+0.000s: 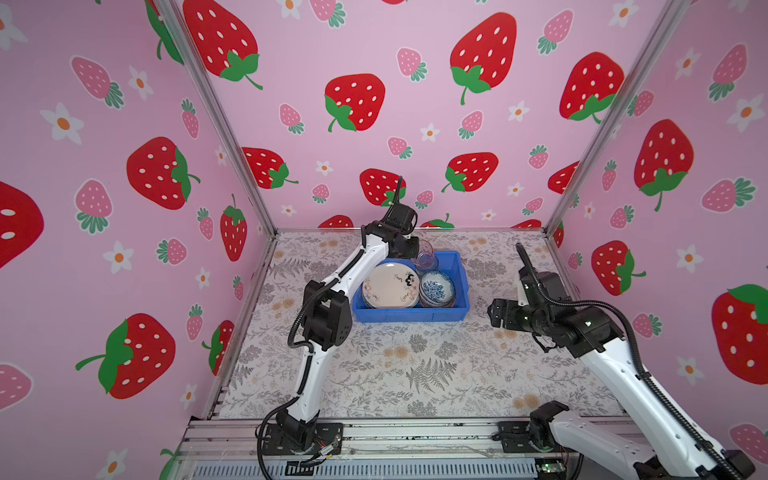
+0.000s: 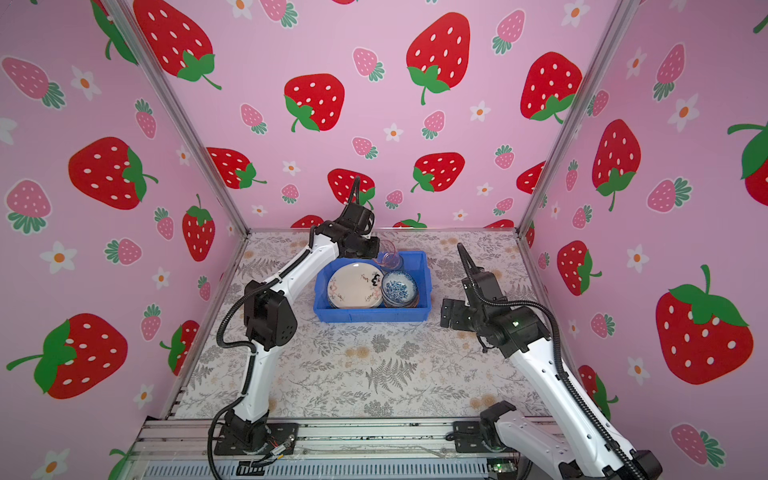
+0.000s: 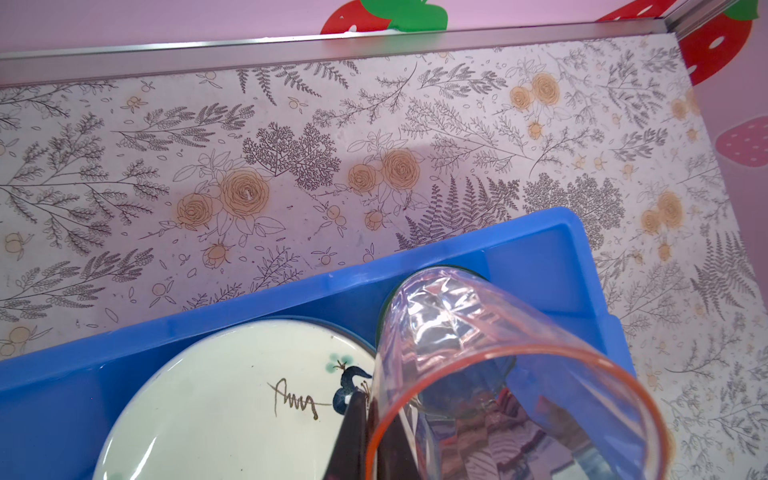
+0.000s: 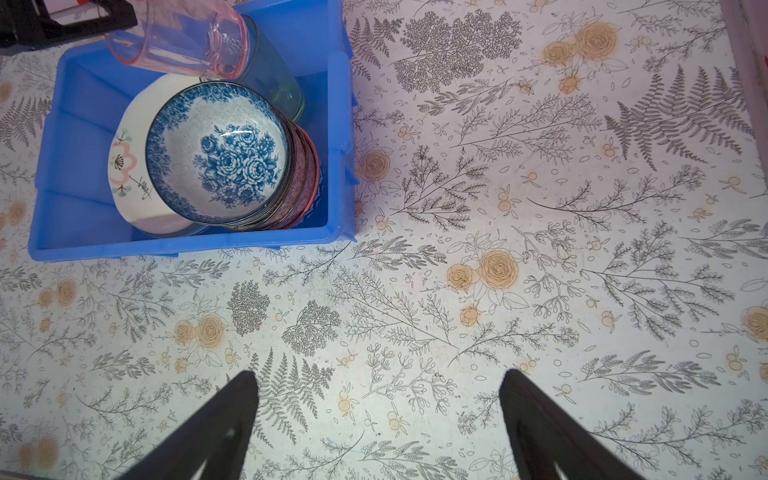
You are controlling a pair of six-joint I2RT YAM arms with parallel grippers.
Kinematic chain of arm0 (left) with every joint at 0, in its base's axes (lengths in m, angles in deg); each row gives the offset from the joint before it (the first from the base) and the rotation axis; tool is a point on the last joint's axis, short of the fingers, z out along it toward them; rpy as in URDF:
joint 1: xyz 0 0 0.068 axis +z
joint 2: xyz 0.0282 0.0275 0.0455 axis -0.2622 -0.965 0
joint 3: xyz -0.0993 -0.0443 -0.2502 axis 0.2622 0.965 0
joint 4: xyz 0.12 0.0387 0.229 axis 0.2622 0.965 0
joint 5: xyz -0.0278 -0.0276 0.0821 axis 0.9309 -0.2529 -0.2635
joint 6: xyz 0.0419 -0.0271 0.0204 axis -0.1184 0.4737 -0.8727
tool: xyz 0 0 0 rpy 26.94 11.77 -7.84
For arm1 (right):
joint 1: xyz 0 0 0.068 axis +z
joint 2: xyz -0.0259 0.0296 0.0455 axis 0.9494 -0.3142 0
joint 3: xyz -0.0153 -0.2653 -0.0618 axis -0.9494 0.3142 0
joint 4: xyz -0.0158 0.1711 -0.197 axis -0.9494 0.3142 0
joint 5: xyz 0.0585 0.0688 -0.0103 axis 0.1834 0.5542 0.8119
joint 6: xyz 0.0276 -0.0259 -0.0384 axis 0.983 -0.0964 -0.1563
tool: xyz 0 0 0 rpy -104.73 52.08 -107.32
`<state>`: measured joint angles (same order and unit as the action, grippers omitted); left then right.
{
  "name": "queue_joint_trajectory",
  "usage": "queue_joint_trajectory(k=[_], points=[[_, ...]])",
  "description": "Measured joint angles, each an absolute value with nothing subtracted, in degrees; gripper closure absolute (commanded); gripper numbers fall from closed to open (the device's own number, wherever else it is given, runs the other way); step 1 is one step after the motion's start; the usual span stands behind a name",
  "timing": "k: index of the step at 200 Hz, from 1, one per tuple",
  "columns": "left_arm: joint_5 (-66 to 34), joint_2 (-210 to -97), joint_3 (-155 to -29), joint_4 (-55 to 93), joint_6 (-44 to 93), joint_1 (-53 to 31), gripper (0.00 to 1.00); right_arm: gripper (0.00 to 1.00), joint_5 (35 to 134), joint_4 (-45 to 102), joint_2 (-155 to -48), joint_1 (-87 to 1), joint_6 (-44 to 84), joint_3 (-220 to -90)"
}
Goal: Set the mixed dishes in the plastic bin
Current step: 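Lower the pink-rimmed cup beside the green cup in the bin with the left gripper, then open the left gripper to release the pink-rimmed cup upright in the bin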
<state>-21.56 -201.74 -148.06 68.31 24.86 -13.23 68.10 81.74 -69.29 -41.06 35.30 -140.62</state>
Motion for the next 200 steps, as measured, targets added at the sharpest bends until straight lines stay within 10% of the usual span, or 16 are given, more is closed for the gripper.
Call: queue_joint_trajectory(k=[164, 200], points=[[-20.0, -205.5, -151.6, 70.4, 24.2, -13.6, 0.95, 0.05, 68.1, 81.7, -69.1, -41.1, 35.3, -140.1], [-19.7, -205.8, -151.8, 70.4, 24.2, -13.7, 0.80, 0.06, 68.1, 81.7, -69.1, -41.1, 35.3, -140.0]])
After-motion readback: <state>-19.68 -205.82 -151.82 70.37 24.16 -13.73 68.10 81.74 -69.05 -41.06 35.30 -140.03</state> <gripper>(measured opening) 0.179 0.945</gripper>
